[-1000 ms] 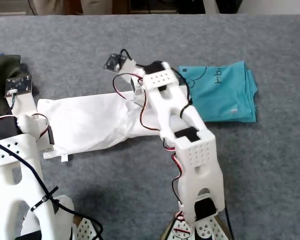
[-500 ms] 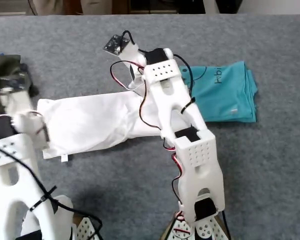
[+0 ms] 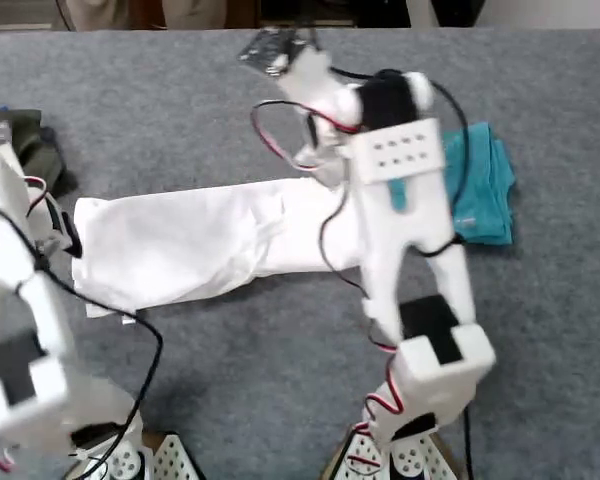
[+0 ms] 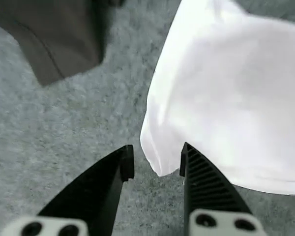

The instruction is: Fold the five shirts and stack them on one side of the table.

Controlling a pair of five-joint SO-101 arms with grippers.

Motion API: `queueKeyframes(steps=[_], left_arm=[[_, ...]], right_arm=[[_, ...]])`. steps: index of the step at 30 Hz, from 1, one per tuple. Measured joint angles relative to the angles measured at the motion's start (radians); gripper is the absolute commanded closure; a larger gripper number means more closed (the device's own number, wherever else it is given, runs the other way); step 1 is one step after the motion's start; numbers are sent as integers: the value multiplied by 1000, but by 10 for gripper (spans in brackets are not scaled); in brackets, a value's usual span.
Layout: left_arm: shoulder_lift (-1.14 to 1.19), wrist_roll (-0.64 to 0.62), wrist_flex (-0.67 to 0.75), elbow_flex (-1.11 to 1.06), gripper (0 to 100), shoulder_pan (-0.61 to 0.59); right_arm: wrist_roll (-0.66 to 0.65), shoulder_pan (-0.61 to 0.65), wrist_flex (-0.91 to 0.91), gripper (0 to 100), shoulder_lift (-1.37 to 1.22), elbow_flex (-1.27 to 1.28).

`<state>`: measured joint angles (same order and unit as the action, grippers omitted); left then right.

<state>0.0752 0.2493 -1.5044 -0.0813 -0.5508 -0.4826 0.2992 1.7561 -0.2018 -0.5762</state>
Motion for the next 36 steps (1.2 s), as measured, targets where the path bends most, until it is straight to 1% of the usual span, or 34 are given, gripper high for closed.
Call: queueKeyframes(steps=[3, 5, 7, 12, 16, 18, 24, 28, 31, 36], left_arm=[[163, 0, -43, 138, 798, 0], [245, 5, -71, 227, 787, 0], [316, 43, -87, 304, 787, 0], [460, 124, -103, 417, 787, 0], [571, 130, -117, 463, 787, 0], [617, 130, -146, 479, 792, 0], [710, 127, -226, 525, 862, 55], [743, 41, -236, 539, 915, 94], [749, -5, -242, 548, 981, 121], [752, -44, -244, 580, 982, 132]], right_arm=[[-51, -60, -2, 997, 66, 155], [-74, -97, -41, 997, 124, 276], [-98, -121, -87, 997, 199, 399], [-149, -124, -198, 997, 431, 686], [-150, -124, -265, 997, 624, 855], [-150, -124, -284, 997, 695, 914], [-150, -124, -293, 997, 758, 976], [-150, -124, -293, 997, 758, 976], [-150, -124, -293, 997, 758, 976], [-150, -124, -293, 997, 758, 976]])
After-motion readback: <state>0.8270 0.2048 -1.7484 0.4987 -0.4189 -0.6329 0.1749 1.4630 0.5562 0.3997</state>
